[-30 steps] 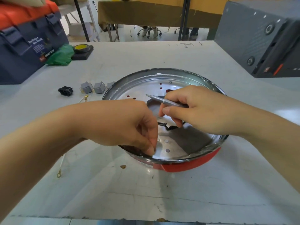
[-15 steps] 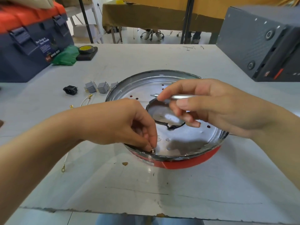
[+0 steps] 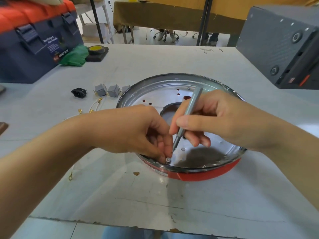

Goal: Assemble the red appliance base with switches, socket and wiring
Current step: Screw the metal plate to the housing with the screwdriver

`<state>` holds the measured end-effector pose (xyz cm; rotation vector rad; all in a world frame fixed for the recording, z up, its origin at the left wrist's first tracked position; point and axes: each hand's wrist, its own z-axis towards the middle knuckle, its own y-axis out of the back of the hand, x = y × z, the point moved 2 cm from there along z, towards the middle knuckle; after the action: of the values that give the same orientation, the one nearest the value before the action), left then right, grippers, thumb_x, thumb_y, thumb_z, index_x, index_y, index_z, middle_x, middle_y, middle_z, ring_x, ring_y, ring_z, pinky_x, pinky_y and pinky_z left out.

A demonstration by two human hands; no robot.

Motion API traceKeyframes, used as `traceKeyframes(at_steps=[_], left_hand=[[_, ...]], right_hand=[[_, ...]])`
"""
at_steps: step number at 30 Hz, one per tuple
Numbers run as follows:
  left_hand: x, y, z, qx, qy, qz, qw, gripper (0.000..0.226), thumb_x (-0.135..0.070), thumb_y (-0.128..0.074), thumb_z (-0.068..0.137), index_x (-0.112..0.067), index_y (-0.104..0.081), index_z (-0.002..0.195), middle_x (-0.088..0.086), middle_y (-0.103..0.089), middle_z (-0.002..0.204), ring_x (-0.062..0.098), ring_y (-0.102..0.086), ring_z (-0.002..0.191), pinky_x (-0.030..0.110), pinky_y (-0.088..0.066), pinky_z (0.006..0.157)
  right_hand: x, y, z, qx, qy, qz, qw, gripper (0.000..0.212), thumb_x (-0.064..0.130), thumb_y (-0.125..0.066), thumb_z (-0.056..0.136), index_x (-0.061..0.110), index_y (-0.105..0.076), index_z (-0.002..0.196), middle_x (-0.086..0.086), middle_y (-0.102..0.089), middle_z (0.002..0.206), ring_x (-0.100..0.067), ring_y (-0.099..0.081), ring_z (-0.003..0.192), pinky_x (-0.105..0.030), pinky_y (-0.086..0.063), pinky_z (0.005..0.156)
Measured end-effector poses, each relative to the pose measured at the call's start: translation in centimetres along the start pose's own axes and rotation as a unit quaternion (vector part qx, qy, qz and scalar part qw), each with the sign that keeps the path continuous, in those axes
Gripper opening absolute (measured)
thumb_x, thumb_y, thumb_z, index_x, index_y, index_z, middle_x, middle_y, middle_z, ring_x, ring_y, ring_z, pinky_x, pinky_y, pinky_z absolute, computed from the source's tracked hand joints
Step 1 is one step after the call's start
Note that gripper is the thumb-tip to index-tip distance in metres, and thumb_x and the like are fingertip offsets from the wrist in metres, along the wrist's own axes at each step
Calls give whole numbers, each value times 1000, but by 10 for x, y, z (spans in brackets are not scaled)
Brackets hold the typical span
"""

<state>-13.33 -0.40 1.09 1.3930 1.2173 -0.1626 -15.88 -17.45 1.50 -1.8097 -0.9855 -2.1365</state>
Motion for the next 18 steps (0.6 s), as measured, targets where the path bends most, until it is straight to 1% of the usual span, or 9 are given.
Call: traceKeyframes(at_steps=[3,7,10,13,18], left_hand=[[0,0,1,9,-1,-3,1000,15,-10,-76,76,-24,-72,76,-17,-67,62,-3,-61,58,8,-46,59],[1,1,2,11,-2,1,1000,9,-12,-76,75,-19,-73,80,-15,-66,63,-3,-60,57,9,-46,60],[1,0,1,14,-4,1,1000,12,-11,-76,75,-23,-72,78,-17,-65,62,-4,-59,56,8,-45,59],[1,1,2,16,-5,4,1000,10,-11,-76,76,-20,-72,80,-18,-66,62,-4,-58,56,8,-44,58],[2,1,2,16,-5,8,1000,7,-18,-76,75,-22,-73,79,-17,-66,63,-2,-59,57,8,-44,59]], right_hand=[[0,-5,0,22,-12,-26,999,19,24,-57,86,15,-72,81,-3,-62,58,-13,-52,50,-17,-45,55],[0,-6,2,33,-16,-39,999,19,25,-57,86,14,-71,83,-4,-62,59,-11,-53,51,-16,-45,55],[0,-6,2,35,-18,-47,998,19,26,-56,87,16,-71,83,-3,-62,59,-9,-54,51,-16,-46,55],[0,-6,2,34,-20,-48,998,18,26,-56,87,17,-72,83,-3,-63,60,-10,-55,52,-16,-46,56],[0,-6,2,34,-20,-50,998,18,26,-56,87,18,-71,83,-3,-63,61,-9,-55,52,-16,-47,56]])
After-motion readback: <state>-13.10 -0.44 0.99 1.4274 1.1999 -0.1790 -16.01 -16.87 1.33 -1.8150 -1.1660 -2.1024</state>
